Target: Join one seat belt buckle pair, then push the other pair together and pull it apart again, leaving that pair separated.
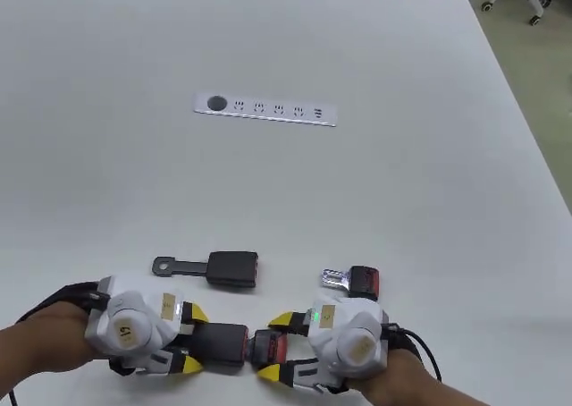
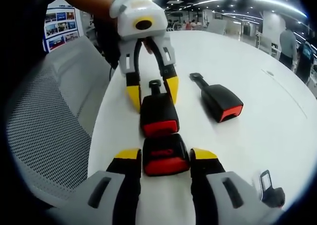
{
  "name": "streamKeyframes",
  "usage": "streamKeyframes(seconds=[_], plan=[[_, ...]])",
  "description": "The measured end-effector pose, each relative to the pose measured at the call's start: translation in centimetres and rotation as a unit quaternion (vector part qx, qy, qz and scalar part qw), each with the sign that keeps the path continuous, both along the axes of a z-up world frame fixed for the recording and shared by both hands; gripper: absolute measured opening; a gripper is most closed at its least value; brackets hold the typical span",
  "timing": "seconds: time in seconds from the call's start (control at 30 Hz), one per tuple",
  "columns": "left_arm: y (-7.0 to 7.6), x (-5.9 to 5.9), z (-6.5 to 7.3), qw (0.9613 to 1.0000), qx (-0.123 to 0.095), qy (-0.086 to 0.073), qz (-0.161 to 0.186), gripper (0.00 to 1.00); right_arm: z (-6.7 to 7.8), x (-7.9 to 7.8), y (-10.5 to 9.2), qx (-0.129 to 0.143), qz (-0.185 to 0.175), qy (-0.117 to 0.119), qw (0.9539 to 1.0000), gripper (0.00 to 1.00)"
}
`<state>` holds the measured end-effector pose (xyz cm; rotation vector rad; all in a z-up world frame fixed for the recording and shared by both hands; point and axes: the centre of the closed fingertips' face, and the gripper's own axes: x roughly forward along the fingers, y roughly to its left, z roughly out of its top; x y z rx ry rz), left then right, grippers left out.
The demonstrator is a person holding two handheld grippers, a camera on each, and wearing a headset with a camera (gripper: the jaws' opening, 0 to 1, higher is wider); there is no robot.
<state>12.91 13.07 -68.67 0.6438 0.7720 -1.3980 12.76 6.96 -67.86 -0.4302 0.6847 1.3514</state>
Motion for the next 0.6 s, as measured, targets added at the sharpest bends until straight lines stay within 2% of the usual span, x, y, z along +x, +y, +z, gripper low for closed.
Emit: streamKeyframes(seconds=[0.03,0.07,0.1,0.13,0.17,0.27,0.37,0.4,0.43,0.53,0.6], plan=[[-0.1,-0.3,0.1,1.0,0.002,0.009,0.001,0.41,0.0,0.0,0.0,0.0,-0.005,0.004,1.0,0.43],[-0.4,-0.5,0.2,0.9996,-0.006,0.023,0.014,0.46,0.1,0.0,0.0,0.0,-0.009,0.004,1.0,0.52],[-1.0,-0.8,0.8,0.9981,-0.026,0.044,0.033,0.51,0.1,0.2,-0.1,0.001,-0.015,0.002,0.9999,0.58],[-1.3,-0.7,1.2,0.9976,-0.035,0.046,0.038,0.58,0.3,0.4,-0.3,0.002,-0.024,0.001,0.9997,0.64],[-1.2,-0.4,1.5,0.9979,-0.036,0.037,0.038,0.61,0.3,0.7,-0.5,0.006,-0.031,0.002,0.9995,0.67],[-0.9,0.7,2.0,0.9984,-0.031,0.004,0.046,0.63,1.1,1.3,-1.1,0.025,-0.052,-0.002,0.9983,0.69],[-0.6,1.0,2.4,0.9985,-0.029,-0.003,0.046,0.68,1.6,1.9,-2.0,0.031,-0.069,-0.01,0.9971,0.77],[-0.4,1.2,2.7,0.9986,-0.027,-0.011,0.045,0.72,1.9,2.2,-2.4,0.035,-0.075,-0.01,0.9965,0.78],[-0.4,1.3,2.8,0.9985,-0.027,-0.013,0.045,0.73,1.9,2.9,-3.0,0.041,-0.09,-0.009,0.9951,0.79],[0.1,2.6,3.5,0.9966,-0.032,-0.029,0.07,0.76,2.2,3.5,-4.5,0.055,-0.138,0.015,0.9887,0.81],[0.4,3.4,4.1,0.9949,-0.037,-0.034,0.088,0.78,1.9,4.1,-5.6,0.056,-0.145,0.005,0.9878,0.84]])
